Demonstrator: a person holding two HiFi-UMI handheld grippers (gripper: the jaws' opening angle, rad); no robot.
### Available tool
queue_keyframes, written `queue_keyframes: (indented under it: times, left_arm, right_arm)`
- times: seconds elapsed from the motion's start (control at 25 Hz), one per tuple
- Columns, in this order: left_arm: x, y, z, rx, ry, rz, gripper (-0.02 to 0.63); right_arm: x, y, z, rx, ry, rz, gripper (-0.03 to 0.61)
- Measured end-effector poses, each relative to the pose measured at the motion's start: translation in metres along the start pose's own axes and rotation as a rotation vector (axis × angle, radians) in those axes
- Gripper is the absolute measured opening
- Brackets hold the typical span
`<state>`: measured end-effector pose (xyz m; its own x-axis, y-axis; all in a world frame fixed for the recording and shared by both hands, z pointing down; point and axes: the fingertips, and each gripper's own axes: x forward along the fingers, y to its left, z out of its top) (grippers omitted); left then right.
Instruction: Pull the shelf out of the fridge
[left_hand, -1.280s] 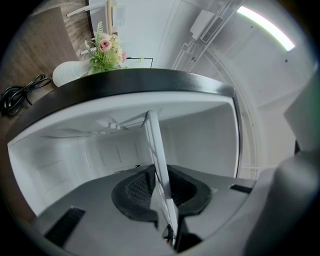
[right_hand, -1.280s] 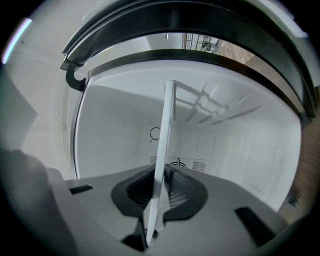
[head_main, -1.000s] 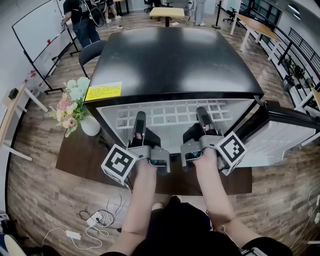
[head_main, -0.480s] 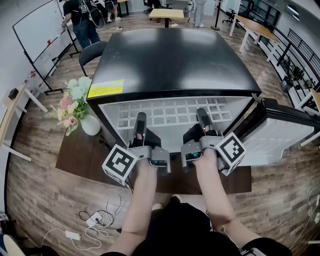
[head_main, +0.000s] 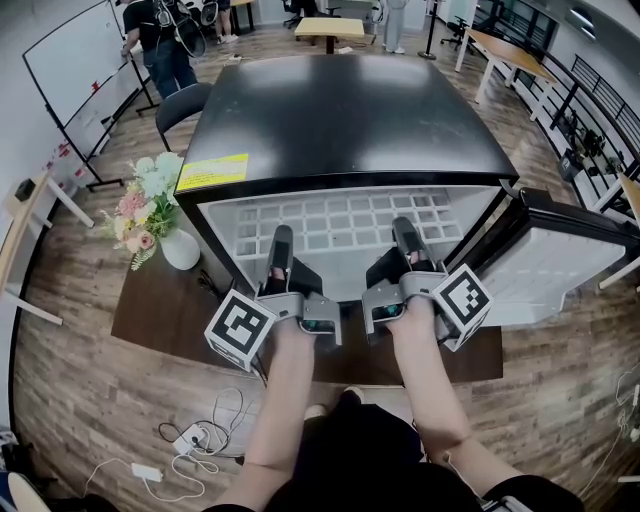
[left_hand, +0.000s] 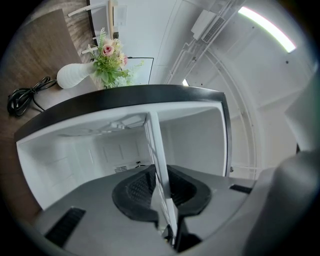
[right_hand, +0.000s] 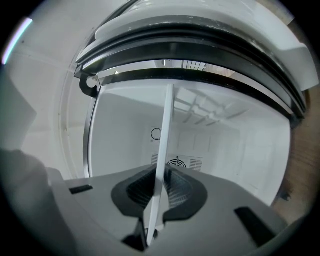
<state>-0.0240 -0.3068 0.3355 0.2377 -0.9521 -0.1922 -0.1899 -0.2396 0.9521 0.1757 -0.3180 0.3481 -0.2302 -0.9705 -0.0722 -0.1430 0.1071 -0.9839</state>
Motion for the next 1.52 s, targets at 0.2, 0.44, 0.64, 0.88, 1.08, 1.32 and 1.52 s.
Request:
queue_keyframes:
  times: [0.2, 0.44, 0.64, 0.88, 1.08, 1.32, 1.52]
  left_arm:
    - [-0.004, -0.002, -0.002, -0.003, 0.001, -0.001, 0.049]
    - [-0.008, -0.003, -0.003, -0.005, 0.002, -0.004, 0.048]
    - [-0.012, -0.003, -0.004, -0.002, 0.000, 0.001, 0.048]
    - [-0.016, -0.004, -0.005, -0.003, 0.001, 0.000, 0.048]
    - [-0.020, -0.005, -0.006, -0.010, 0.003, -0.006, 0.046]
    - [-0.024, -0.005, -0.006, -0.004, 0.007, 0.001, 0.046]
    - [-0.026, -0.005, -0.007, -0.005, 0.007, 0.008, 0.044]
  right_arm:
    - [-0.005, 0.001, 0.000, 0.007, -0.004, -0.001, 0.017]
    - [-0.010, 0.002, -0.001, 0.010, -0.006, 0.001, 0.017]
    - [-0.014, 0.001, -0.002, 0.012, -0.007, 0.000, 0.017]
    - [-0.019, 0.002, -0.002, 0.011, -0.010, -0.002, 0.017]
    - [-0.023, 0.002, -0.004, 0.014, -0.011, 0.000, 0.015]
    - [-0.027, 0.002, -0.004, 0.016, -0.017, -0.001, 0.015]
    - [-0.030, 0.003, -0.005, 0.016, -0.021, -0.002, 0.015]
